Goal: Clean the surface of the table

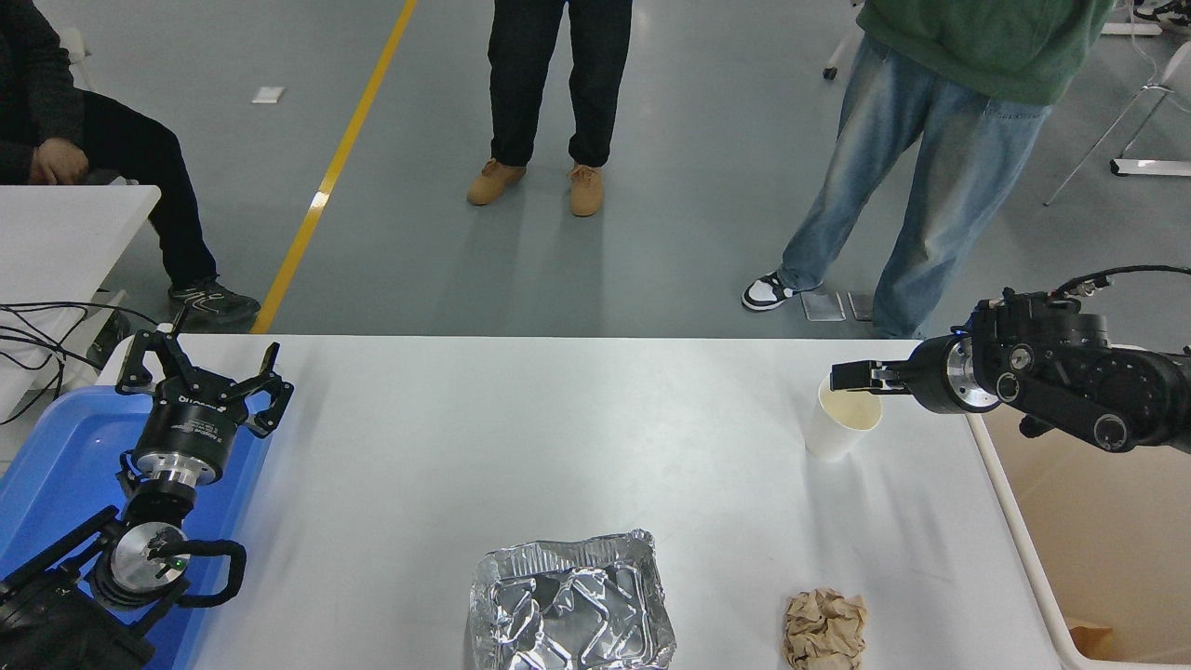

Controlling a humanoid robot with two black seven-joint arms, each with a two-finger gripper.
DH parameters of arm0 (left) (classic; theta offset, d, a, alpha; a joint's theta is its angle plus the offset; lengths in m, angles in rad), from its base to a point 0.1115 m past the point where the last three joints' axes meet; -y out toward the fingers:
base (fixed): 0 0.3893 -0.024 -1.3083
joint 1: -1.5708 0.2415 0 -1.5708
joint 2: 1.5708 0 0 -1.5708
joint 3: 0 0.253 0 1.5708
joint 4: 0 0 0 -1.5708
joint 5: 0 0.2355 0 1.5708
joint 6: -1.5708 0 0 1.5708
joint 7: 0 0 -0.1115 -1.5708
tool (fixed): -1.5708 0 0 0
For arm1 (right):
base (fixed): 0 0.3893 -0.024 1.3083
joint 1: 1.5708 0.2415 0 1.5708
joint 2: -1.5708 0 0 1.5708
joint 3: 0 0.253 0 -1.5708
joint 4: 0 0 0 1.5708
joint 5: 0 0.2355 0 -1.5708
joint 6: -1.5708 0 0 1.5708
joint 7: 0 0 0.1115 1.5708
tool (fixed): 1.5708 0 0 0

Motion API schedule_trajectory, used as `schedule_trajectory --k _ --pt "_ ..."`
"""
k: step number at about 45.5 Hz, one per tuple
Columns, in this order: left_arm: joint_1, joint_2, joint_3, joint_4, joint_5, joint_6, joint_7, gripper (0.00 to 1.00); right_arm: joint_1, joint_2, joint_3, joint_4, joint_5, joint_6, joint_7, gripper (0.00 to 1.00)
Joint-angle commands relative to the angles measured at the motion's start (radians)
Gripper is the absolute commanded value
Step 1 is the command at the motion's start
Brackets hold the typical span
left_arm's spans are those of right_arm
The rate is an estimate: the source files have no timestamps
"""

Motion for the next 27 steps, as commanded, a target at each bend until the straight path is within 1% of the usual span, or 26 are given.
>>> schedule_trajectory --k 1,11,20,27 --pt "0.000 0.000 0.000 0.000 0.001 0.000 0.000 0.99 -0.030 0.021 -0.002 -0.042 0.000 -0.029 0.002 1.00" --pt "0.000 0.000 0.000 0.000 -0.001 0.000 0.000 0.99 -0.058 0.059 -0.002 -0.113 0.001 -0.040 0.005 1.00" --pt "0.000 0.000 0.000 0.000 -0.001 0.000 0.000 0.99 -0.066 0.068 -0.002 -0.124 0.001 -0.043 0.007 1.00" --pt "0.000 0.000 0.000 0.000 -0.001 0.000 0.000 0.99 -0.078 0.102 -0.002 -0.147 0.001 -0.054 0.007 1.00"
